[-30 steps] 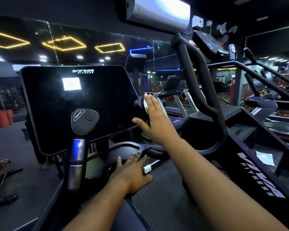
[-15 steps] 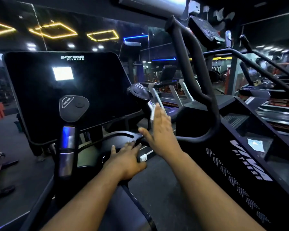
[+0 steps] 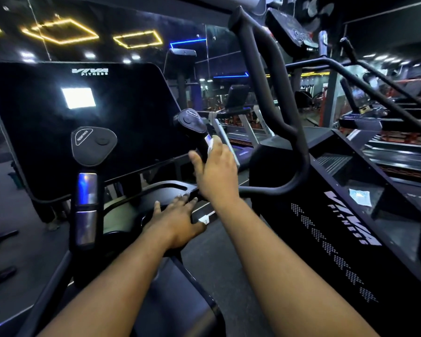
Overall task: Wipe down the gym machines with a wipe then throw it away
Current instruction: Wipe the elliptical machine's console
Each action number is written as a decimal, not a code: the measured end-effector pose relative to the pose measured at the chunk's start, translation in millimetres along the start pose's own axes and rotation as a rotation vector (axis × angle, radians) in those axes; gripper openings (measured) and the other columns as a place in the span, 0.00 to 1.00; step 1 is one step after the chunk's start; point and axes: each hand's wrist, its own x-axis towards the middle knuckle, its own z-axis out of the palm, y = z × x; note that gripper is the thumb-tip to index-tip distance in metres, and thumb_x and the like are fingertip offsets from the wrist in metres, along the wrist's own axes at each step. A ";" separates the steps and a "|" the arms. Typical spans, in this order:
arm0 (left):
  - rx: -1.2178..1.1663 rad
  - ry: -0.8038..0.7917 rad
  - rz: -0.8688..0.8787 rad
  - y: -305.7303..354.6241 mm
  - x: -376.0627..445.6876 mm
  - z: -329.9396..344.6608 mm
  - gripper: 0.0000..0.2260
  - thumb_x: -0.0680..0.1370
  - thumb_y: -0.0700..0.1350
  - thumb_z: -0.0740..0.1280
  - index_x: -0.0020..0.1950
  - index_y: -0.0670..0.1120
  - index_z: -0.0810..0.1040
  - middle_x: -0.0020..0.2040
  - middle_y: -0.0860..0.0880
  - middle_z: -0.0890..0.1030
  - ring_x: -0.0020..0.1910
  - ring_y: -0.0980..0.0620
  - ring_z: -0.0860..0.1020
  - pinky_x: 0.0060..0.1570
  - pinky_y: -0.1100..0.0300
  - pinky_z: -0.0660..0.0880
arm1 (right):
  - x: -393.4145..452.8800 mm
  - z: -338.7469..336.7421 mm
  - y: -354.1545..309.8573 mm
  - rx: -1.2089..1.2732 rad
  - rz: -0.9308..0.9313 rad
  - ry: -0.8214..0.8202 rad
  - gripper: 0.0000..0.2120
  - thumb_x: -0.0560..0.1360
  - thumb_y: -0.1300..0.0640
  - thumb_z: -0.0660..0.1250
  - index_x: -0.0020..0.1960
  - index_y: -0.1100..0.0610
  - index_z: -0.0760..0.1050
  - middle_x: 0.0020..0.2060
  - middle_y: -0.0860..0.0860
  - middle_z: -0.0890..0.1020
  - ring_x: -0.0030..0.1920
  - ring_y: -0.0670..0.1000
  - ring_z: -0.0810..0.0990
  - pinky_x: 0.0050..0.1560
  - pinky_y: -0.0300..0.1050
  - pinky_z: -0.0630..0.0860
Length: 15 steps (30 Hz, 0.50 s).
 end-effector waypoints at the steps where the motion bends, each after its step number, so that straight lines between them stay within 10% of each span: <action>1: -0.005 -0.001 -0.001 -0.4 0.3 -0.5 0.37 0.80 0.63 0.60 0.84 0.55 0.49 0.85 0.52 0.44 0.83 0.54 0.42 0.77 0.34 0.38 | 9.6 -3.9 -4.0 0.046 0.035 -0.024 0.37 0.80 0.34 0.57 0.75 0.62 0.62 0.62 0.60 0.75 0.62 0.62 0.74 0.61 0.56 0.71; 8: -0.060 -0.006 0.035 -0.9 1.1 1.0 0.40 0.79 0.69 0.57 0.83 0.59 0.38 0.84 0.56 0.41 0.83 0.53 0.43 0.77 0.32 0.37 | -48.3 15.8 -16.7 -0.159 0.055 0.003 0.50 0.78 0.34 0.60 0.81 0.64 0.41 0.79 0.64 0.52 0.80 0.63 0.51 0.80 0.61 0.49; 15: -0.013 -0.005 -0.003 1.8 -2.5 -2.9 0.36 0.81 0.63 0.60 0.84 0.56 0.49 0.85 0.52 0.44 0.83 0.54 0.42 0.78 0.35 0.38 | 21.4 -13.7 -5.1 0.119 0.197 -0.114 0.33 0.76 0.31 0.62 0.65 0.58 0.68 0.59 0.56 0.79 0.61 0.61 0.77 0.58 0.55 0.73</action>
